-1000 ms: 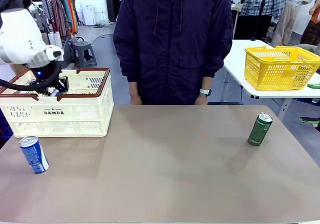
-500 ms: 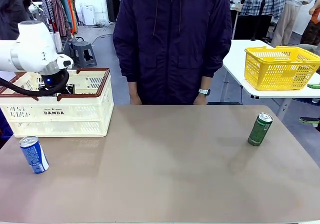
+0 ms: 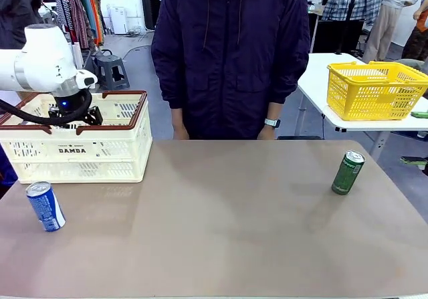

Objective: Place the drinks into the Shopping basket.
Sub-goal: Pick up one drink and place it into the Shopping basket.

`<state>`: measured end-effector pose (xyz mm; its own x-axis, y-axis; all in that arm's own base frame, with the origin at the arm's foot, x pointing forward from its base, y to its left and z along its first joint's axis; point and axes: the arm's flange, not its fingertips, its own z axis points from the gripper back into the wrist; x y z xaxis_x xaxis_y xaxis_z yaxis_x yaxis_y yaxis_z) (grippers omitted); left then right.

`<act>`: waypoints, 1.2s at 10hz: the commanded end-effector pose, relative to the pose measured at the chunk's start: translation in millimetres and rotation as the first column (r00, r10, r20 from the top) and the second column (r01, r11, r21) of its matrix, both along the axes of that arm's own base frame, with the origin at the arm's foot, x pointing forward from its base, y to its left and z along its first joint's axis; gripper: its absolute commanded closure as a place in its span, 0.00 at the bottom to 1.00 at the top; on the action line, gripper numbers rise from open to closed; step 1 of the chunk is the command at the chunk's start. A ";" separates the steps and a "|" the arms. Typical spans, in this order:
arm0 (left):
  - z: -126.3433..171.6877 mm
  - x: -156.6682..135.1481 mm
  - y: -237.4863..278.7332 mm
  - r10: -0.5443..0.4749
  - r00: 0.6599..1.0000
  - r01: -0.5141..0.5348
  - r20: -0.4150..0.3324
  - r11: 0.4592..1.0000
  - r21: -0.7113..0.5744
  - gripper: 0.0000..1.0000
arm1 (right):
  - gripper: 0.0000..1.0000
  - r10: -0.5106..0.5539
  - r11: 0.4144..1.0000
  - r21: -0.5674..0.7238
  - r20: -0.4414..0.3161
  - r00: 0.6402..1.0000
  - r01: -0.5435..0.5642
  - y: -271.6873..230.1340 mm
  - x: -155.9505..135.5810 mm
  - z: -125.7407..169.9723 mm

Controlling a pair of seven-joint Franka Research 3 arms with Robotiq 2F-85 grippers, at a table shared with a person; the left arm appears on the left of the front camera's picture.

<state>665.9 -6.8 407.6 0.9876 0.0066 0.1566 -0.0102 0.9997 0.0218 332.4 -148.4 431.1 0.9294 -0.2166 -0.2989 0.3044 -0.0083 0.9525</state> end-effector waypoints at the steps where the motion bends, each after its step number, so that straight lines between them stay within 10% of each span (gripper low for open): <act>1: 4.2 -2.2 3.2 0.015 1.000 -0.015 0.001 1.000 -0.005 0.00 | 0.00 0.001 1.000 0.010 -0.018 1.000 -0.001 -0.3 0.5 5.5; 5: 22.5 -7.4 10.4 0.033 0.999 -0.030 0.032 0.997 -0.073 0.00 | 0.00 0.001 1.000 0.010 -0.018 1.000 -0.001 -0.3 0.5 5.5; 7: 89.5 -24.3 27.9 0.105 0.993 -0.084 0.058 0.955 -0.284 0.00 | 0.00 0.001 1.000 0.010 -0.018 1.000 -0.001 -0.3 0.5 5.5; 10: 189.1 -111.7 72.4 0.222 0.974 -0.127 0.048 0.704 -0.699 0.00 | 0.00 0.001 1.000 0.010 -0.018 1.000 -0.001 -0.3 0.5 5.5; 12: 204.7 -191.9 103.3 -0.049 0.998 0.055 0.037 0.464 -0.884 0.00 | 0.00 0.001 1.000 0.010 -0.018 1.000 -0.001 -0.3 0.5 5.5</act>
<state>510.9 75.3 645.4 0.9523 0.2520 0.1724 -0.0176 0.6090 -0.7930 333.1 -148.3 430.4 0.9290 -0.2152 -0.3011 0.3067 -0.0078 0.9518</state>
